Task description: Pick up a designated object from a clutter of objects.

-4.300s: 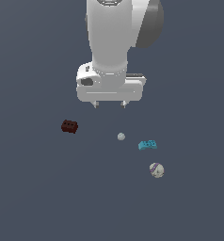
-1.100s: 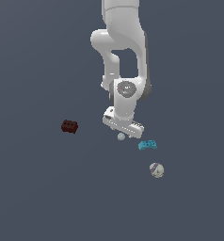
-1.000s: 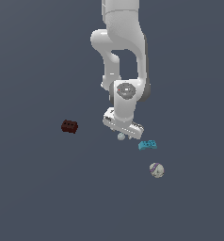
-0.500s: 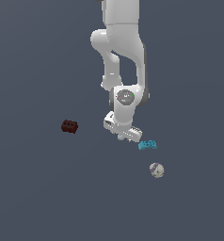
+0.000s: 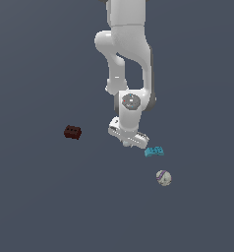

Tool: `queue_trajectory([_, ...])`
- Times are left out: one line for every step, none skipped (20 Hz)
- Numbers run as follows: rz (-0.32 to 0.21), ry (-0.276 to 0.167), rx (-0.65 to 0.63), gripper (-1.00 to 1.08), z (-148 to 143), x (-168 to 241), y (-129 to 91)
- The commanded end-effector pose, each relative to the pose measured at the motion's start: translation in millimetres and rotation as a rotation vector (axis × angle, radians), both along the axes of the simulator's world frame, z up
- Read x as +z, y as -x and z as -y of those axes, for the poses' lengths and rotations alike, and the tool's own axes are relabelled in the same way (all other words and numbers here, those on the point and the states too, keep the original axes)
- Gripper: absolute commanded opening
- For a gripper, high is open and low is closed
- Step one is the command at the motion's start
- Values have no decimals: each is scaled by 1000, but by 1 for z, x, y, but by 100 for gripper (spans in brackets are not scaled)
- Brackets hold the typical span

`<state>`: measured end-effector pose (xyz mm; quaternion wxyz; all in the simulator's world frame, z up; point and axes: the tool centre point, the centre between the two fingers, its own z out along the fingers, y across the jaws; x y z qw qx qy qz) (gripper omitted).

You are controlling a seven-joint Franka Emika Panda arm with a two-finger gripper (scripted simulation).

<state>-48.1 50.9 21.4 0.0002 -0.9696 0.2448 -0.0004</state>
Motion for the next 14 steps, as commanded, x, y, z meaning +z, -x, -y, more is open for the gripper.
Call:
queue_trajectory([0, 0, 0, -100, 0, 0, 0])
queue_trajectory([0, 0, 0, -100, 0, 0, 0])
queue_trajectory([0, 0, 0, -100, 1, 1, 0])
queue_trajectory([0, 0, 0, -100, 1, 2, 0])
queue_trajectory([0, 0, 0, -100, 1, 3, 0])
queue_trajectory([0, 0, 0, -100, 2, 5, 0])
queue_trajectory([0, 0, 0, -100, 3, 8, 1])
queue_trajectory([0, 0, 0, -100, 4, 11, 1])
queue_trajectory([0, 0, 0, -100, 5, 14, 1])
queue_trajectory([0, 0, 0, -100, 6, 18, 1])
queue_trajectory([0, 0, 0, -100, 8, 22, 2])
queue_trajectory([0, 0, 0, -100, 9, 26, 2])
queue_trajectory([0, 0, 0, -100, 11, 32, 2])
queue_trajectory([0, 0, 0, -100, 13, 37, 3])
